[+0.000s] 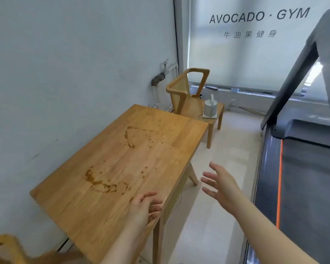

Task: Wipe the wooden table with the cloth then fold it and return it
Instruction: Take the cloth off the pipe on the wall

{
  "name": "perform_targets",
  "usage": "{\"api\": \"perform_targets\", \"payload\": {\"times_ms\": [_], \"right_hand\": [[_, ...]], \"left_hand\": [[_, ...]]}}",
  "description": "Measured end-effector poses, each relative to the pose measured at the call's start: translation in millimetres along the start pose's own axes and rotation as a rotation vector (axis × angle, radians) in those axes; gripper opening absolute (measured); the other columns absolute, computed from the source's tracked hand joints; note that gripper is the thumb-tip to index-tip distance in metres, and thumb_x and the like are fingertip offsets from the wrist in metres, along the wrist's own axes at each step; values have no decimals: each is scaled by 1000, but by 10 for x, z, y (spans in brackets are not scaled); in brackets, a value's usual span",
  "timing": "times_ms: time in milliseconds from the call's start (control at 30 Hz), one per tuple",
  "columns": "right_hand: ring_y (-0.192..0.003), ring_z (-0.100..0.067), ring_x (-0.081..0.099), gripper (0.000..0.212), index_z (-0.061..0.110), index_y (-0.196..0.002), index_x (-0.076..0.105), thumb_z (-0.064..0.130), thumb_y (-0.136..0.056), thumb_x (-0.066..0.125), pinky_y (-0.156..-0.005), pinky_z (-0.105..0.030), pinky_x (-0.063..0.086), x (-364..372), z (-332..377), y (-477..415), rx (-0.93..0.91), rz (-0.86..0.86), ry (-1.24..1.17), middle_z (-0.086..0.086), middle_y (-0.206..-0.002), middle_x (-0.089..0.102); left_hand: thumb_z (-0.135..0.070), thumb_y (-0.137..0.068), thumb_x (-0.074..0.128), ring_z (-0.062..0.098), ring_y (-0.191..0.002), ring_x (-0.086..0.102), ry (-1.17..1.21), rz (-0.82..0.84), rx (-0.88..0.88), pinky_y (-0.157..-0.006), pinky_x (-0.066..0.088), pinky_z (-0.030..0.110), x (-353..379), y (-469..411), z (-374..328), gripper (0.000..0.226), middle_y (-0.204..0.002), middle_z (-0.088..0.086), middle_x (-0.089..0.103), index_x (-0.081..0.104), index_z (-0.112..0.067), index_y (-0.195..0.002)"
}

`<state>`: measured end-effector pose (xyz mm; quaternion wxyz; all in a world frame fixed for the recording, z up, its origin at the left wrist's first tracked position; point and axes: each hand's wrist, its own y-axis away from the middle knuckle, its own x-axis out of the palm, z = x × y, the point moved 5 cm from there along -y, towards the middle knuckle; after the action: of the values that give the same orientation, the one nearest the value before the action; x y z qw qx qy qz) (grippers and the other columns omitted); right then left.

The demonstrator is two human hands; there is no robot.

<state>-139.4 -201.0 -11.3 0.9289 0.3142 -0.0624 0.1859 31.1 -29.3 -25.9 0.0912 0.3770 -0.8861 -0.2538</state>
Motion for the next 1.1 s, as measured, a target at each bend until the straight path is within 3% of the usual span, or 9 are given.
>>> {"api": "perform_targets", "payload": {"times_ms": [100, 167, 367, 500, 600, 733, 933, 1100], "right_hand": [[-104, -25, 65, 27, 19, -119, 56, 34, -97, 53, -90, -43, 54, -129, 222, -409, 27, -54, -53, -12, -114, 64], [-99, -25, 68, 25, 15, -118, 59, 28, -96, 54, -86, -38, 55, -173, 415, -718, 42, -75, -18, -14, -110, 67], [-78, -21, 65, 15, 10, -106, 63, 17, -95, 54, -69, -29, 51, -41, 1035, -1786, 47, -42, 229, -12, -91, 68], [-78, -19, 60, 19, 11, -107, 63, 10, -94, 49, -68, -29, 49, -25, 1282, -2396, 32, -46, 469, -8, -90, 62], [-80, -18, 56, 24, 13, -111, 62, 9, -92, 48, -67, -30, 50, -137, 1502, -2853, 65, -71, 535, -6, -91, 58], [-83, -19, 60, 22, 15, -113, 61, 13, -94, 51, -69, -31, 52, -252, 1908, -3464, 83, -59, 474, -6, -98, 61], [-72, -18, 61, 21, 13, -115, 60, 22, -98, 53, -64, -28, 50, -365, 2698, -4649, 82, 23, 330, -8, -91, 65], [-101, -14, 61, 29, 19, -122, 60, 30, -95, 57, -74, -32, 52, -363, 3311, -5351, 112, 121, 185, -4, -111, 68]], "left_hand": [[-1, -92, 49, 17, -68, 61, 63, 15, -24, -60, 46, 27, 285, -348, -46, 20, -86, 13, 72, 64, -7, -103], [2, -90, 50, 17, -67, 60, 78, 33, -41, -60, 45, 26, 514, -632, -96, 22, -82, 10, 71, 65, -6, -103], [5, -90, 45, 18, -63, 56, 157, 36, -47, -58, 41, 27, 1226, -1559, -541, 23, -77, 11, 66, 64, -2, -100], [5, -88, 45, 16, -59, 53, 128, 53, -34, -54, 40, 26, 1606, -2066, -882, 24, -73, 10, 66, 65, 0, -100], [1, -89, 47, 17, -61, 50, 77, 28, -26, -56, 40, 29, 1877, -2470, -1158, 24, -82, 10, 66, 67, -7, -99], [-1, -90, 46, 18, -72, 52, 52, 17, 27, -64, 43, 34, 2299, -2979, -1535, 26, -93, 7, 64, 66, -14, -102], [-2, -88, 50, 16, -64, 53, 128, -9, 94, -54, 40, 26, 3100, -3889, -2076, 21, -76, 7, 63, 63, -12, -101], [0, -92, 39, 15, -68, 59, 125, -96, 93, -58, 46, 23, 3654, -4577, -2528, 29, -82, 8, 68, 64, -12, -101]]}}
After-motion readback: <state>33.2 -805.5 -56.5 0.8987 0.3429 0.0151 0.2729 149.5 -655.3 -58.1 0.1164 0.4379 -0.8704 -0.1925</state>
